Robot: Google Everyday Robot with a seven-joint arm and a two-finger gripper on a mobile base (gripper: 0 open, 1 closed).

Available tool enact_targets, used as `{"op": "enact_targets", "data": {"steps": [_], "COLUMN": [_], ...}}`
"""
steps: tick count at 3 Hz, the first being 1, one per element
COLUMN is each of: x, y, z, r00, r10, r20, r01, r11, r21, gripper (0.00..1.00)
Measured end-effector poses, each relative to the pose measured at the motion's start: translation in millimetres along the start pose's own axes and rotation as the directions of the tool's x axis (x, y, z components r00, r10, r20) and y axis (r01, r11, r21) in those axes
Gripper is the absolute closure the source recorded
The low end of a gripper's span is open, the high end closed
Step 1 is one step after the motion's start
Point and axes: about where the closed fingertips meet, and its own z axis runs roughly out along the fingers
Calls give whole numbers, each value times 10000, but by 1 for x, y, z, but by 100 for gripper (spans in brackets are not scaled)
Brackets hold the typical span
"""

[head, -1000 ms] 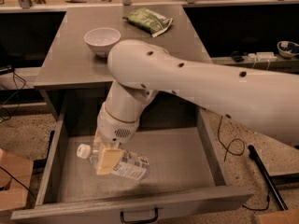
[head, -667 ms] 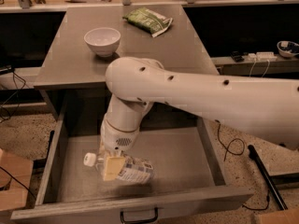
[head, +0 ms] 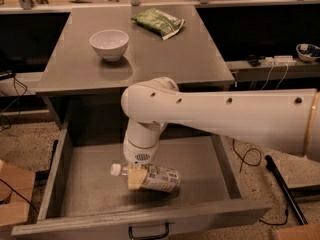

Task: Place blue plastic bottle into top drawer

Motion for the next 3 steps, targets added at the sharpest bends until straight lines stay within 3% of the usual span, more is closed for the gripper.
{"op": "enact_targets", "data": {"steps": [1,3], "x": [9,9], "y": [-21,-21], "z": [10,10], "r00": [9991,9991], "r10": [413,412], "r20": [-122,-122], "r01": [-405,-405], "r11": [9974,9974], "r21": [593,592], "gripper": [45,1]}}
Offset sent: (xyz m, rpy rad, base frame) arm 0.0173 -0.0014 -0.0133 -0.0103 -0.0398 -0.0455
